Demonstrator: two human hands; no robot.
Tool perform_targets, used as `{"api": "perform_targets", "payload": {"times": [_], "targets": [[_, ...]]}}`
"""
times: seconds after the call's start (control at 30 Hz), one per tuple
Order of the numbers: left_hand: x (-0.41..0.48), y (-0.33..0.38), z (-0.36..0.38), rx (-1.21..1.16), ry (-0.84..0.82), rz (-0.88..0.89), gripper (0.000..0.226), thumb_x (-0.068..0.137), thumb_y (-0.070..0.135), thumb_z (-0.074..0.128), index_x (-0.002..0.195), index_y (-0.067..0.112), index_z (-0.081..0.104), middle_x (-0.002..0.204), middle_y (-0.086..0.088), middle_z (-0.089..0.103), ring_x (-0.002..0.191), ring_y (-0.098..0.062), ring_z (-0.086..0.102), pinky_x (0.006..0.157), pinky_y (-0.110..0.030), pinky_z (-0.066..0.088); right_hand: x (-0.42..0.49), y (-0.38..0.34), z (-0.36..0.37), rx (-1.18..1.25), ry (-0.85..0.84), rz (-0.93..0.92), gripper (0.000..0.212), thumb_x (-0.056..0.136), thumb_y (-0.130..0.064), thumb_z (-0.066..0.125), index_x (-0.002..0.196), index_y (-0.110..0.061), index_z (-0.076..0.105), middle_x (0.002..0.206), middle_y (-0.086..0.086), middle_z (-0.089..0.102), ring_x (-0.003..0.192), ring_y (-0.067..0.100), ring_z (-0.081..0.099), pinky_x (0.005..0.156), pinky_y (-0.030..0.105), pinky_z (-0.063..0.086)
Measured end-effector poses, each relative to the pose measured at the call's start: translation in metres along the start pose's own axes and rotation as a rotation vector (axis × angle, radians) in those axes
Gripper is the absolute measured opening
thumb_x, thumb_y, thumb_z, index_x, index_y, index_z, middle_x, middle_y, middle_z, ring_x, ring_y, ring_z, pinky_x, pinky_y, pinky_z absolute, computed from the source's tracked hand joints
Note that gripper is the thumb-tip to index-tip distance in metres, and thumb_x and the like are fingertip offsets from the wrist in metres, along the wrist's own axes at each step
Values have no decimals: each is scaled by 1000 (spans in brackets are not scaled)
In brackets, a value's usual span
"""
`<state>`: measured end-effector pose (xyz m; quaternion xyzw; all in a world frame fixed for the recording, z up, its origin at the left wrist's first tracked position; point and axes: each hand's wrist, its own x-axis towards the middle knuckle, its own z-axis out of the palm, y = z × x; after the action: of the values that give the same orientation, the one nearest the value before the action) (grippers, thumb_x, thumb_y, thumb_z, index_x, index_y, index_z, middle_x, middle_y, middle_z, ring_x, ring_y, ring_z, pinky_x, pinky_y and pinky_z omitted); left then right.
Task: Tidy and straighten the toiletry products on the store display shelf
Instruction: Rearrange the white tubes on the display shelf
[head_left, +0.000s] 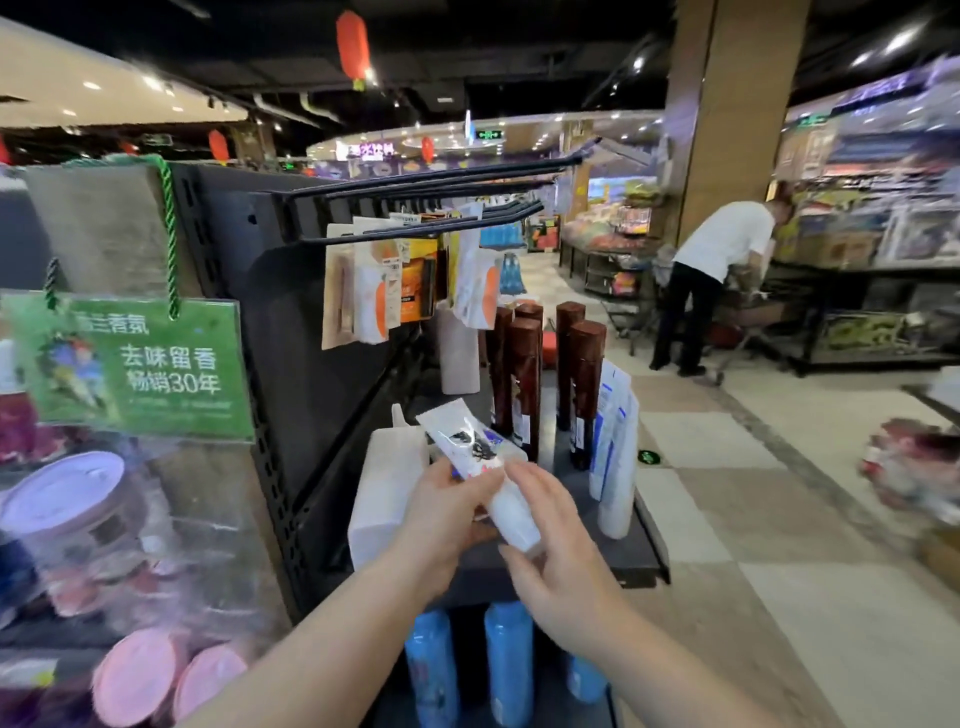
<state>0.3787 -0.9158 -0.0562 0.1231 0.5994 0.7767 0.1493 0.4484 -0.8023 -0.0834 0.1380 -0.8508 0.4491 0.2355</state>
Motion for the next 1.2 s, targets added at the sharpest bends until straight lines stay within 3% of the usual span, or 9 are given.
{"api": "perform_targets", "payload": {"times": [0.1,0.2,0.3,0.4,0.53,0.73,0.83,1.0,1.2], "targets": [[-2,0,4,-18,67,58,29,85,-1,56,111,11,55,105,-15,69,87,-25,68,70,-39,56,-1,-3,-3,-129,-127,11,71,84,0,51,140,-33,23,144,-25,13,133,-10,16,103,2,12],[1,0,5,27,131,167,45,82,-6,58,119,15,46,111,-13,64,96,-25,65,77,-43,55,3,-1,-13,-182,-61,26,60,84,-5,53,139,-25,37,142,-18,26,130,-6,24,103,2,13],[6,-3,12,146,150,311,47,81,-4,61,109,30,46,104,-10,64,94,-21,66,69,-30,55,5,6,-34,-193,13,51,41,84,-6,54,122,-22,56,130,-14,46,115,-9,41,99,9,31],[16,-10,27,313,174,382,49,78,-1,65,110,32,46,93,1,67,78,-3,64,67,-15,50,11,12,-59,-197,68,20,29,82,-2,54,99,-21,67,99,-12,60,92,-6,52,78,5,40],[39,-20,53,386,223,337,49,77,0,66,114,24,43,97,5,64,85,0,61,78,-19,47,28,13,-99,-218,117,-32,27,80,0,58,90,-22,70,82,-20,58,84,-5,54,69,4,39],[64,-31,71,543,317,327,41,77,8,68,93,38,46,91,22,59,87,1,55,80,-23,40,84,12,-157,-321,112,-117,20,82,-8,59,94,-21,68,87,-14,57,75,-2,51,68,3,35],[72,-34,76,554,344,326,41,78,9,69,88,40,46,92,24,57,88,4,54,77,-22,42,116,24,-171,-467,-30,-117,20,86,-17,58,104,-23,67,100,-9,59,90,5,50,75,9,33],[80,-42,79,563,352,271,46,79,7,69,107,35,45,105,13,61,96,-1,56,79,-20,44,156,46,-175,-538,-271,-121,27,86,-28,61,113,-23,65,119,-6,62,111,11,53,93,25,39],[79,-59,72,642,325,133,53,76,10,72,116,32,45,109,12,61,104,-8,57,94,-30,45,166,69,-169,-473,-417,-125,25,88,-30,60,111,-22,67,116,-6,64,94,0,50,88,21,40]]}}
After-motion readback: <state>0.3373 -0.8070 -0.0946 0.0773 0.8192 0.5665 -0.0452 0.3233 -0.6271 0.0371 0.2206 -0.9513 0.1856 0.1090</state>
